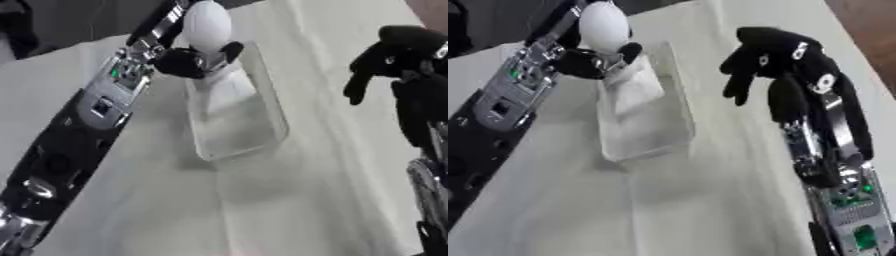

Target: Pick up objects on the table and place them in the box.

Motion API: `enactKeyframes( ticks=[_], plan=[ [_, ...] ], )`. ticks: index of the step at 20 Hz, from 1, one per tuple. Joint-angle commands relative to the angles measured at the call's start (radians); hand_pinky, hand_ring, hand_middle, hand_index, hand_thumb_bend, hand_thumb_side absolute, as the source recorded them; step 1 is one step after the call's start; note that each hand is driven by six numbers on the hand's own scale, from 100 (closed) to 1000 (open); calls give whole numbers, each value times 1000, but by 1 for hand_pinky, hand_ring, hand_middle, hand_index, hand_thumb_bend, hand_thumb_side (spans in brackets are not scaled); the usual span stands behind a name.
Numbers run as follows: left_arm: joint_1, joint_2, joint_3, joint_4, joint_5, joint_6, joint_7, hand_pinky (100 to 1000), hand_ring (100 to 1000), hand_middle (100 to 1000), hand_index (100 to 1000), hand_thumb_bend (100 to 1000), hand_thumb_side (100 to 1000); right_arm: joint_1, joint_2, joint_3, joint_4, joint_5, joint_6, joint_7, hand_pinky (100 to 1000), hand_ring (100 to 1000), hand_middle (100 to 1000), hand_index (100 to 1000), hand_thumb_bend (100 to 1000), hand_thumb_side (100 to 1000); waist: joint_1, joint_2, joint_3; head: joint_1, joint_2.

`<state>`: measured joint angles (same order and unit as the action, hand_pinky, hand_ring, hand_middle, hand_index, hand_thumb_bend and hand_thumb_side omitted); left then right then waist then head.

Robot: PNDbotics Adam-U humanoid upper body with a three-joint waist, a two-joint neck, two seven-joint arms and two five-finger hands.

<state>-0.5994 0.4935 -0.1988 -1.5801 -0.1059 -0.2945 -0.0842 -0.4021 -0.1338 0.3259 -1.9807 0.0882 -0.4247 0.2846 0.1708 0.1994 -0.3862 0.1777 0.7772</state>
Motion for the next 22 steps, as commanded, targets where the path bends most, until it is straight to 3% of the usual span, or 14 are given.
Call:
enactKeyframes(
  ticks=[1,4,6,8,9,10,11,12,13,14,15,16,17,22],
  plan=[
    [-26,7,1,-10,-4,-6,-7,100,239,200,377,100,365,-14,-3,1,-19,-4,-1,4,305,453,586,849,100,832,-4,-13,-2,13,-7],
    [-29,7,-1,-10,-5,-12,-18,110,316,277,448,100,427,-13,-3,1,-19,-4,-1,5,305,453,586,849,100,832,-3,-14,-4,12,-7],
    [-28,7,-2,-14,-4,-27,-35,213,397,354,517,144,550,-11,-3,1,-19,-4,0,6,305,453,586,849,100,831,-2,-15,-4,11,-7],
    [-28,9,-4,-21,-1,-56,-68,329,487,425,590,354,689,-9,-2,1,-19,-4,1,6,307,454,587,847,100,831,-2,-17,-2,9,-7],
    [-28,10,-4,-24,0,-71,-86,404,561,495,670,472,747,-8,-2,1,-19,-4,1,6,308,454,587,844,100,832,-2,-18,-1,9,-7],
    [-29,11,-4,-27,1,-85,-104,422,577,509,686,496,757,-8,-2,1,-19,-4,1,6,308,454,587,844,100,831,-2,-18,-1,9,-7],
    [-29,12,-4,-29,-1,-98,-124,571,718,644,817,682,796,-8,-1,1,-19,-4,1,7,308,455,587,842,100,831,-2,-19,0,9,-7],
    [-29,12,-3,-30,-4,-108,-144,571,718,644,817,682,796,-7,-1,1,-19,-5,0,7,308,455,587,842,100,831,-2,-19,0,8,-7],
    [-29,14,-4,-32,-14,-118,-168,772,874,816,971,882,830,-7,-1,1,-19,-5,0,7,308,455,587,840,100,831,-2,-19,1,8,-7],
    [-29,15,-3,-35,-28,-128,-195,794,890,832,984,896,833,-7,-1,1,-19,-5,0,7,308,455,587,840,100,831,-2,-19,1,8,-7],
    [-29,17,-1,-38,-47,-136,-221,979,1000,961,1000,993,843,-7,-1,0,-19,-5,0,7,309,455,588,839,100,831,-3,-19,2,8,-7],
    [-28,17,3,-40,-64,-141,-241,915,981,915,1000,967,842,-6,-1,0,-19,-6,0,7,309,455,587,840,100,831,-3,-19,3,8,-7],
    [-28,19,6,-41,-81,-145,-259,1000,1000,1000,1000,1000,825,-6,-1,0,-19,-6,0,7,310,455,588,839,100,830,-3,-20,4,7,-7],
    [-25,22,18,-45,-151,-145,-309,1000,1000,1000,1000,1000,817,-5,-1,-1,-19,-8,-1,8,311,456,589,840,100,829,-5,-21,8,7,-7]
  ],
)
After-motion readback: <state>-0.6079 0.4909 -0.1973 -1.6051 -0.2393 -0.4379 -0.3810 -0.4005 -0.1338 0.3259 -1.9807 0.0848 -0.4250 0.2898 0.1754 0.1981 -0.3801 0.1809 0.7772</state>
